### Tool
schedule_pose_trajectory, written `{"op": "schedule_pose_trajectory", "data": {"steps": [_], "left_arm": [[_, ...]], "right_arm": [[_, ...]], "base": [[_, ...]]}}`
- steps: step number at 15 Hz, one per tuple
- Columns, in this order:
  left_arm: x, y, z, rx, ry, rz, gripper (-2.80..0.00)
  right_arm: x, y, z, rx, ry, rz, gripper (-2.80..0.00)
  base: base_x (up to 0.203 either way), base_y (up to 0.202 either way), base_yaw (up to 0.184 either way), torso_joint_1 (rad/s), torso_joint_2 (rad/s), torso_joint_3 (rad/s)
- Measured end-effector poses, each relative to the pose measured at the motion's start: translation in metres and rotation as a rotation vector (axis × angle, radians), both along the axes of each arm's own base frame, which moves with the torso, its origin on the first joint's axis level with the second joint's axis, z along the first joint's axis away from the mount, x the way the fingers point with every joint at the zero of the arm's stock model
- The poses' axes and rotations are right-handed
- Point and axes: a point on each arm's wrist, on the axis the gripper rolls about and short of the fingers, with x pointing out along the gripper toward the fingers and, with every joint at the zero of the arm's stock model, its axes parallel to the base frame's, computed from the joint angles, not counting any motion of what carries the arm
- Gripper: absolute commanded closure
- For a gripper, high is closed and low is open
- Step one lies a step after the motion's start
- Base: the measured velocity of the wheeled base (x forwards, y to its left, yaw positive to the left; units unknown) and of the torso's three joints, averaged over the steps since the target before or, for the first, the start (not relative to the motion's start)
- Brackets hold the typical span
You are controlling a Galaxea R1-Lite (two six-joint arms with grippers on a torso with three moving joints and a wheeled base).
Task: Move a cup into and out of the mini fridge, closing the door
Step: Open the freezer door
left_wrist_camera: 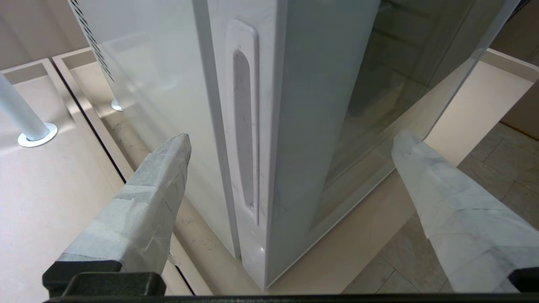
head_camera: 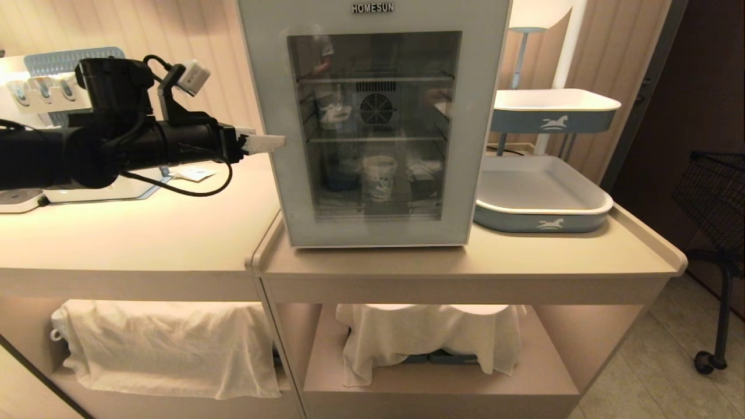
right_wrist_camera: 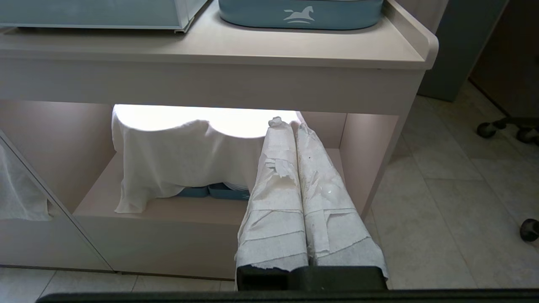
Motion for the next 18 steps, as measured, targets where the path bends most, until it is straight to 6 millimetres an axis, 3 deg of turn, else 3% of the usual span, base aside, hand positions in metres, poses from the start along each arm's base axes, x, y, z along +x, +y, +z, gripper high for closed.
{"op": "schedule_pose_trajectory", "data": {"steps": [18], "left_arm": [[0.001,-0.029,-0.001,-0.032,0.03,-0.056,-2.8]], "right_arm": [[0.0,0.0,0.0,0.0,0.0,0.0,0.0]], "base": [[0.0,0.0,0.0,0.0,0.0,0.0]]}}
